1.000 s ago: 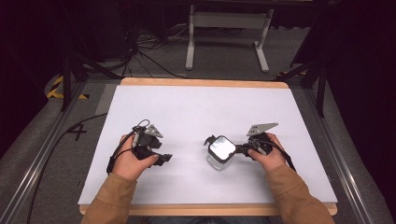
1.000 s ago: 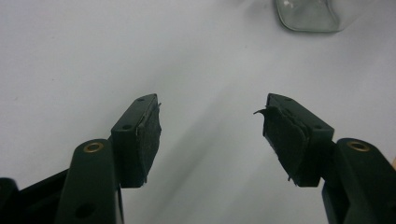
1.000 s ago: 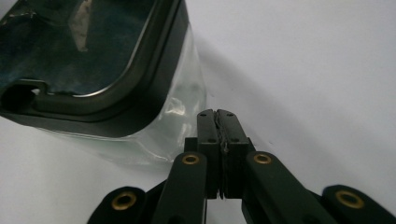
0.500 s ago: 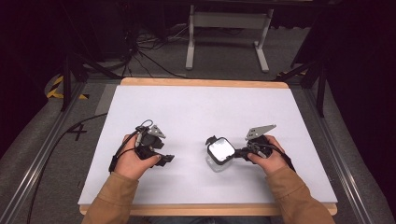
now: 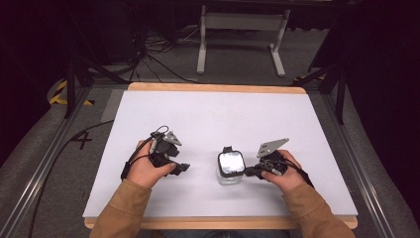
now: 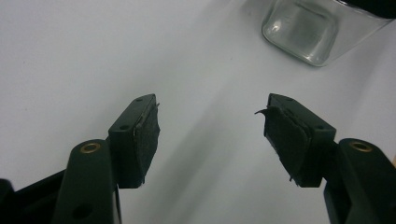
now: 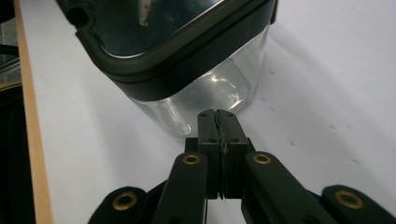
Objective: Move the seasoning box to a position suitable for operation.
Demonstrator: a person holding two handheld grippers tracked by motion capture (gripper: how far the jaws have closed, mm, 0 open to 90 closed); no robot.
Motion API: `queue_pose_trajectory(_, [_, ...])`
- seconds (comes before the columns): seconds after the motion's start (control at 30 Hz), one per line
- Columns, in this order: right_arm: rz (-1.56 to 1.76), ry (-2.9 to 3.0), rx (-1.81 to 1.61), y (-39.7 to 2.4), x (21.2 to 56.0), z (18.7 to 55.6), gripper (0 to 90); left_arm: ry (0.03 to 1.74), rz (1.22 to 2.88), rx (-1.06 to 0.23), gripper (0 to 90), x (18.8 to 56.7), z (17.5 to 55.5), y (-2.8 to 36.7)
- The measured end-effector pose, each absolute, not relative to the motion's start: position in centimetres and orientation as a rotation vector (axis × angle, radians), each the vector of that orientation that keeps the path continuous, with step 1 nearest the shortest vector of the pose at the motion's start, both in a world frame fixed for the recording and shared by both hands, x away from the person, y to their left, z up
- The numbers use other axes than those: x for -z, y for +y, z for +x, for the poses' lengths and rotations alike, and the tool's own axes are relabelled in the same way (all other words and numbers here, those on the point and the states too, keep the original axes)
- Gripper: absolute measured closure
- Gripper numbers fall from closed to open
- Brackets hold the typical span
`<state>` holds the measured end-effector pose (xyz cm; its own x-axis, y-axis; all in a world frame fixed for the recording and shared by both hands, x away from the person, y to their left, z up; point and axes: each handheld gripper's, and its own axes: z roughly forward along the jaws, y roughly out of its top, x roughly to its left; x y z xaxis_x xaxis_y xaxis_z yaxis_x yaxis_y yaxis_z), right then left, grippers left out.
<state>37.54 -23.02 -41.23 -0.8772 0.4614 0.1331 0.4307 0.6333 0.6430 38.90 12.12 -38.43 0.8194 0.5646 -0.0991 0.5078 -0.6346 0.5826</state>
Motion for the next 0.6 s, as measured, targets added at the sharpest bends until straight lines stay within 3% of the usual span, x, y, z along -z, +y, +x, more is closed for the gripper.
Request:
queue_pose_trajectory(0.47, [0.766, 2.787, -1.119, -23.7, 40.9, 37.6, 89.1, 0.771, 2.327, -0.091, 37.6, 37.9, 39.0, 12.1])
queue_pose_trajectory(0.6, [0.803, 2.733, -1.149, -24.9, 40.2, 37.7, 89.2, 0.724, 2.263, -0.026, 50.3, 37.2, 38.8, 12.2])
